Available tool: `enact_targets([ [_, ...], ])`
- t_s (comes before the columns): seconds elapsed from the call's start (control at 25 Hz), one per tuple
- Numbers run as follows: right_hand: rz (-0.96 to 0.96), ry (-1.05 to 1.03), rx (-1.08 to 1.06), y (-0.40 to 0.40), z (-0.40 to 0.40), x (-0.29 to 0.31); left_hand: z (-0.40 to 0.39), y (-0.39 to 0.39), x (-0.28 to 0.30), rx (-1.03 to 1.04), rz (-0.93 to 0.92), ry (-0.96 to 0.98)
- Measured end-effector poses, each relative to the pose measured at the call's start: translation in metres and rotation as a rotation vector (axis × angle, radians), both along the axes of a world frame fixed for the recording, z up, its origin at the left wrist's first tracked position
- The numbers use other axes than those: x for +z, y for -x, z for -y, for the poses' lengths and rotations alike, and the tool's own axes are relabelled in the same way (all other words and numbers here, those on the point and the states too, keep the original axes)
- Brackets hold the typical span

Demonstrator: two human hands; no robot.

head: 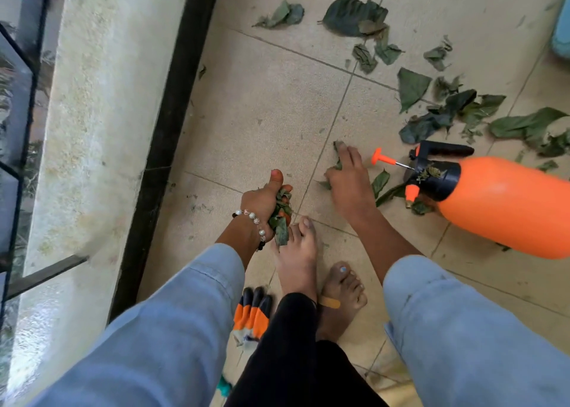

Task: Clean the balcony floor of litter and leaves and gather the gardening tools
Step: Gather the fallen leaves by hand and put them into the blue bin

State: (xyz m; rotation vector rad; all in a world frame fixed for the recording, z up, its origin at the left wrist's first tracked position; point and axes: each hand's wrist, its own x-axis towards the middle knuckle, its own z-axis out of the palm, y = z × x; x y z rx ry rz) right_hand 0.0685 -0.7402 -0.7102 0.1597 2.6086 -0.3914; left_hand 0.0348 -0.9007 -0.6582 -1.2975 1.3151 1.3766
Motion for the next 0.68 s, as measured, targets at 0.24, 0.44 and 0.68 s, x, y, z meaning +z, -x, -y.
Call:
enact_targets([
  [0.24,-0.151,0.08,-0.059,-0.014,0.012,0.004,-0.004,-0.005,-0.002,-0.047,-0.013,0.017],
  [0.44,-0.173,0.094,-0.642,-0.057,-0.004,0.013,-0.016,-0.016,0.003,-0.068,-0.019,0.013],
  [0.68,0.157,-0.157,-0.445,-0.052,-0.014,-0.009,-0.025,-0.026,-0.008,-0.108,-0.035,0.007],
])
